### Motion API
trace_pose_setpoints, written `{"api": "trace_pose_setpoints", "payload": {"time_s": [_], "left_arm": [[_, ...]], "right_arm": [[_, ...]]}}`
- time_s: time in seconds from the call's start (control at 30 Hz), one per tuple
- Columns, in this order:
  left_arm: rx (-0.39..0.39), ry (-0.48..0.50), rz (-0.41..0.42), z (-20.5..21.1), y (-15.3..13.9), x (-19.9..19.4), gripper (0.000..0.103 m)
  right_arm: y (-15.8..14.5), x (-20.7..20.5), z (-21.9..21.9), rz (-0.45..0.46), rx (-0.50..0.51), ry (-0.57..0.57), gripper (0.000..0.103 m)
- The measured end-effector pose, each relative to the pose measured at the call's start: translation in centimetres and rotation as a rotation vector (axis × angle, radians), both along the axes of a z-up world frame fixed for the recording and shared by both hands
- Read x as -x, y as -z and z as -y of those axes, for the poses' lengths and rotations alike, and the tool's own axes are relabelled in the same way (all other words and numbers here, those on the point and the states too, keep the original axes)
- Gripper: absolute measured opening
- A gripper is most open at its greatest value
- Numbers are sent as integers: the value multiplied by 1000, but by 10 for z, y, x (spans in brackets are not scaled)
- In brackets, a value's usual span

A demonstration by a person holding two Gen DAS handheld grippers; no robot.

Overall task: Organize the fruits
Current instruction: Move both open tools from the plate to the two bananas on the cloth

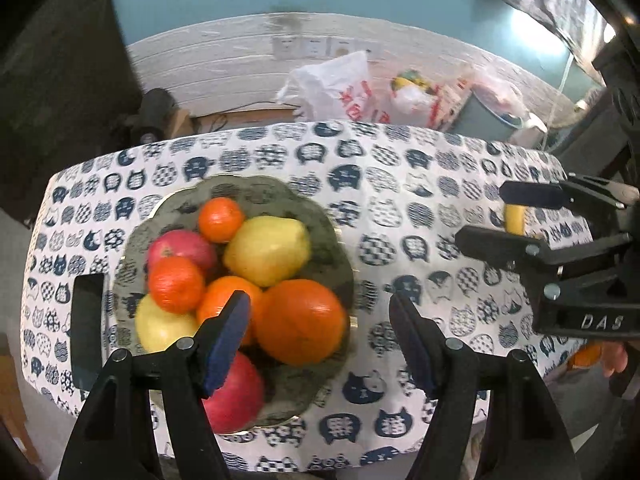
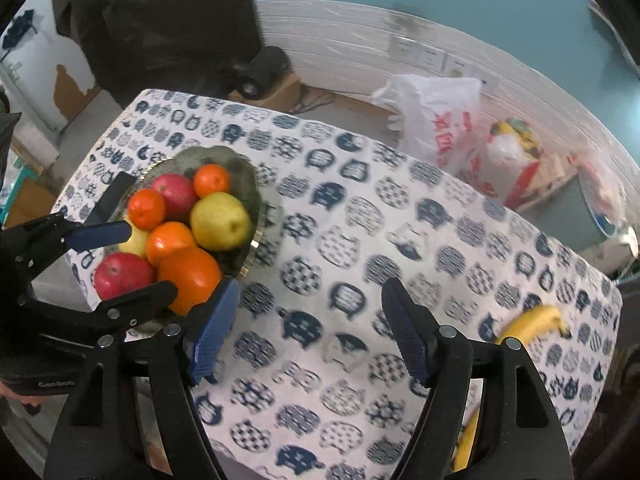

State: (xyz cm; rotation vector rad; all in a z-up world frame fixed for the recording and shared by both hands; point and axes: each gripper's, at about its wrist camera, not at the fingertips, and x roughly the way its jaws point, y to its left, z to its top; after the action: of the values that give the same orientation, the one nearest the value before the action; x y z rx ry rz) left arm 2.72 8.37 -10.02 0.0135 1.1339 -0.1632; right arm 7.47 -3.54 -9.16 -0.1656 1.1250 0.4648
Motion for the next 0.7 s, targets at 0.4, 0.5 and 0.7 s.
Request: {"api": "trace_pose_setpoints", "payload": {"time_s": [0.4,0.5,0.7], "left_arm": [[-29,131,-20,70,1,3,74],[-43,165,-28,90,5,3,77],[-48,225,-62,123,16,3,77]], "right_arm": [[10,18,93,-30,23,146,75],[16,22,117,-55,19,185,75],[34,30,159,-99,28,254,75]]}}
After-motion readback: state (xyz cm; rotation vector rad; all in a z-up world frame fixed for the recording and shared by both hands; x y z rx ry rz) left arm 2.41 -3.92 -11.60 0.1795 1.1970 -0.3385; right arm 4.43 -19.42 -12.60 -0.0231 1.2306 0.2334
